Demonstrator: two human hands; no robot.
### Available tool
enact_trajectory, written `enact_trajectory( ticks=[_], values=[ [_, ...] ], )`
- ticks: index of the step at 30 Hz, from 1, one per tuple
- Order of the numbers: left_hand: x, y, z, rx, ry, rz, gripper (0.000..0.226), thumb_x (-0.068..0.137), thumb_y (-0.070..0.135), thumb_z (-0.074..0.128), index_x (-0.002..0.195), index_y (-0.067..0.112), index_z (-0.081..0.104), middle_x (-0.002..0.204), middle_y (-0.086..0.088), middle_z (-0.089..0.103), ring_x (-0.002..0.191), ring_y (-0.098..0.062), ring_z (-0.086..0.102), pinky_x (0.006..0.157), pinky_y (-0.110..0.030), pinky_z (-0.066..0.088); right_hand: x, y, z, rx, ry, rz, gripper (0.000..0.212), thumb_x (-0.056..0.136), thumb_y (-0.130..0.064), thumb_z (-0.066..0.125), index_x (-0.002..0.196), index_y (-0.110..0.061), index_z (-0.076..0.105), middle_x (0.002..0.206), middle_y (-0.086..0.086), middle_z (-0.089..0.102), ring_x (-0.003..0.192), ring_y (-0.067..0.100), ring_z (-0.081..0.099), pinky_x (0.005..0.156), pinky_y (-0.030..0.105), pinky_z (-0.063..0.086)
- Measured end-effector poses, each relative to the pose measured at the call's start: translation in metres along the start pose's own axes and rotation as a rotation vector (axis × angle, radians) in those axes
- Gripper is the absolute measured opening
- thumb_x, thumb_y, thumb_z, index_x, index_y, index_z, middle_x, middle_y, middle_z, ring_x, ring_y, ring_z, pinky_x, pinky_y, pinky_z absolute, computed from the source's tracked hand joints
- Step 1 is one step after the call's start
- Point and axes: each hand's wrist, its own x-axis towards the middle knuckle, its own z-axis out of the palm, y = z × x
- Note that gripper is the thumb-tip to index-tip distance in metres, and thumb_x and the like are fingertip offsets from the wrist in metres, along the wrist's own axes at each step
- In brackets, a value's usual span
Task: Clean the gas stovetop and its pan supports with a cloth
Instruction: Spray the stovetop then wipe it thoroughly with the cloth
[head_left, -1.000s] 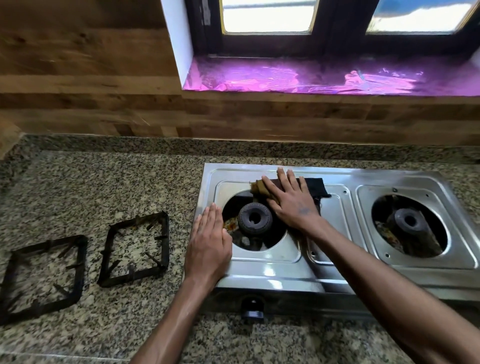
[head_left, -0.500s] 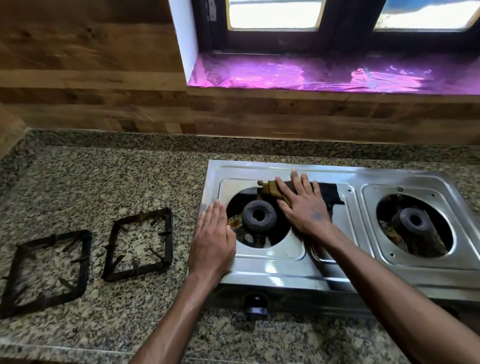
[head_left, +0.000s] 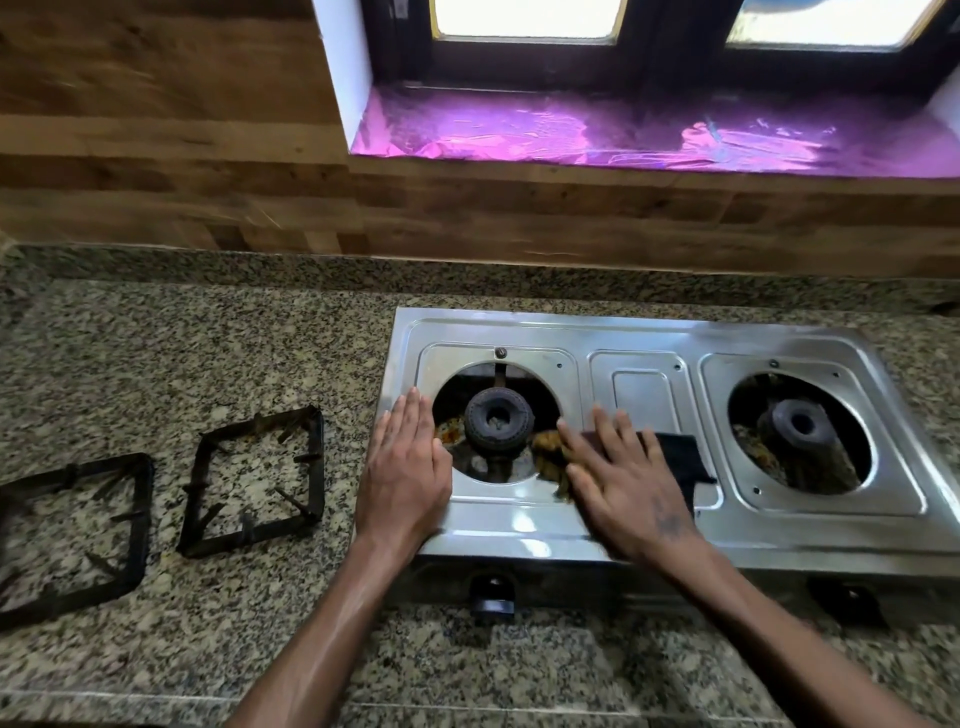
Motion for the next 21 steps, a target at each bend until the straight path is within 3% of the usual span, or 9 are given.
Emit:
enact_trajectory(
  ticks=[4, 11, 17, 21],
  values=[
    [0.000, 0.001, 0.001, 0.010, 0.003, 0.007, 0.061, 0.098, 0.032, 0.015, 0.155, 0.010, 0.013, 0.163, -0.007, 0.010, 0.150, -0.014, 0.005, 0.123, -0.034, 0.002, 0.049, 0.015, -0.012, -0.007, 0.021, 0.163, 0.059, 0.099, -0.059, 0.008, 0.156, -0.046, -0.001, 0.167, 0.005, -0.013, 0.154, 0.027, -0.013, 0.123, 0.050, -0.007],
    [0.000, -0.001, 0.001, 0.006, 0.014, 0.017, 0.061, 0.098, 0.033, 0.014, 0.154, 0.010, 0.014, 0.162, -0.005, 0.011, 0.149, -0.012, 0.005, 0.124, -0.035, 0.004, -0.026, 0.018, -0.003, -0.018, -0.008, -0.018, 0.060, 0.090, -0.064, -0.004, 0.150, -0.057, -0.008, 0.164, -0.006, -0.020, 0.152, 0.016, -0.017, 0.124, 0.041, -0.007],
    [-0.001, -0.003, 0.003, 0.011, 0.013, 0.020, 0.060, 0.098, 0.032, 0.015, 0.154, 0.010, 0.014, 0.162, -0.006, 0.011, 0.149, -0.013, 0.006, 0.124, -0.035, 0.005, 0.037, 0.051, -0.012, 0.014, 0.081, 0.238, 0.057, 0.102, -0.056, 0.017, 0.157, -0.046, 0.005, 0.168, 0.005, -0.006, 0.154, 0.025, -0.008, 0.124, 0.046, -0.005],
    [0.000, -0.002, 0.003, 0.007, 0.008, 0.024, 0.060, 0.098, 0.032, 0.016, 0.154, 0.009, 0.015, 0.161, -0.006, 0.012, 0.149, -0.013, 0.007, 0.124, -0.035, 0.005, 0.019, 0.024, -0.005, 0.000, 0.051, 0.082, 0.059, 0.099, -0.058, 0.010, 0.156, -0.046, 0.000, 0.166, 0.002, -0.013, 0.154, 0.022, -0.013, 0.124, 0.046, -0.007]
  ],
)
